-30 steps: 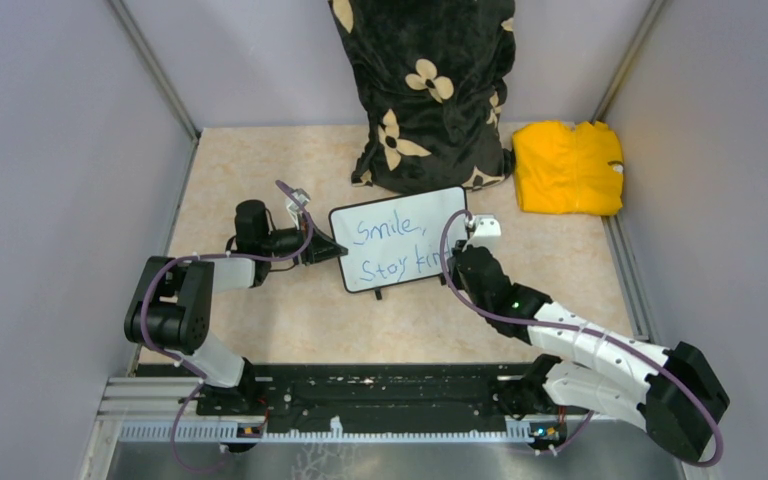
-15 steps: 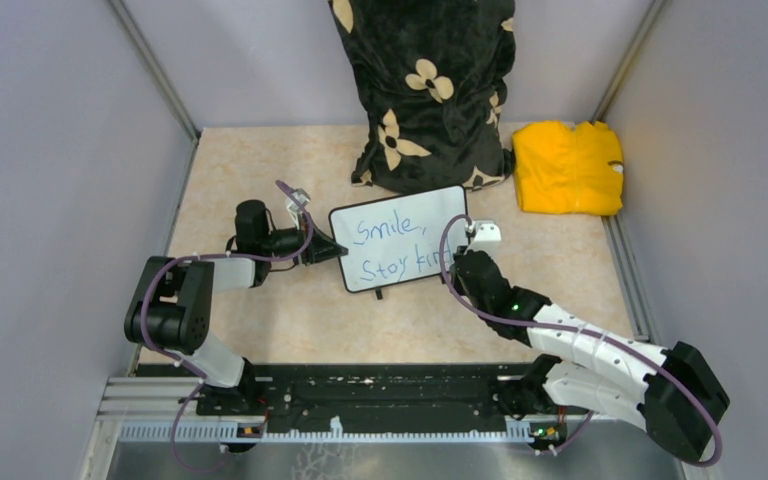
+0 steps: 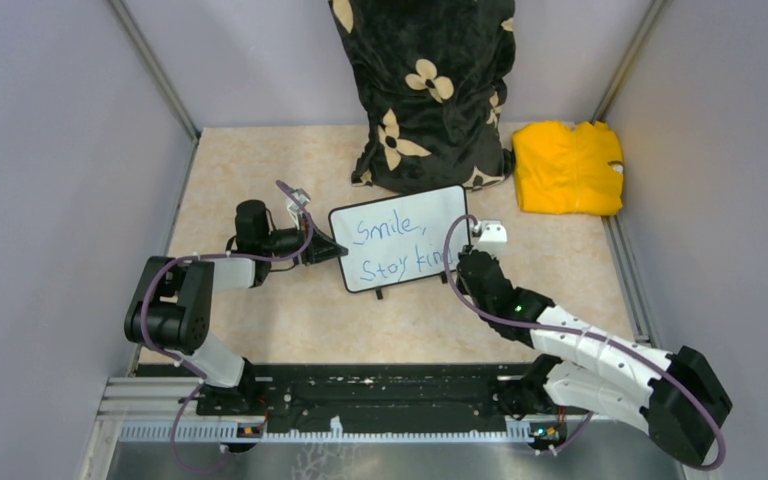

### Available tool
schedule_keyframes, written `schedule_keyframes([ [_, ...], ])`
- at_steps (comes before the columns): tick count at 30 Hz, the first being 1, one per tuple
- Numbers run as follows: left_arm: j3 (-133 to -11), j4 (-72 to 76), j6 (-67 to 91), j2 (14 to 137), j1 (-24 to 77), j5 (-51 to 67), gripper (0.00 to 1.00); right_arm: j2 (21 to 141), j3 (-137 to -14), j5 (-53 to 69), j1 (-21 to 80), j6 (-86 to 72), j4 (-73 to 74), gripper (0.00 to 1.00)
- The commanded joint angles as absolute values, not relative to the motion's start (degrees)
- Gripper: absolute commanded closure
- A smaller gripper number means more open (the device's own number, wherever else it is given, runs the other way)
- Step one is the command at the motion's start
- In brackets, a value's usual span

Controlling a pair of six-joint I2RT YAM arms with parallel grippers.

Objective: Write a sentence on the whiteboard

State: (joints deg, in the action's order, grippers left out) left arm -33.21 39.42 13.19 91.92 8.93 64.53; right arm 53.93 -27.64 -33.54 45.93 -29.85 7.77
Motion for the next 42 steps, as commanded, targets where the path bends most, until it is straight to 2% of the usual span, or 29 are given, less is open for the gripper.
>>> schedule_keyframes([
  [1,-33.31,36.21,9.84,92.58,9.58,61.27,1.0,51.98,-27.8,-35.37,45.52,-30.47,6.33,1.0],
  [17,-33.39,36.13,9.84,92.44,9.58,61.26,1.0,43.27,-26.06,-25.34,45.62,-27.11,3.07,1.0],
  [28,-33.34,35.95,9.67,92.39,9.58,61.19,1.0,47.7,-26.49,-23.54,47.22,-26.42,-6.42,1.0],
  [42,-33.44,35.68,9.49,92.59,9.58,61.08,1.0,52.6,-28.47,-26.0,47.62,-26.03,-9.63,1.0],
])
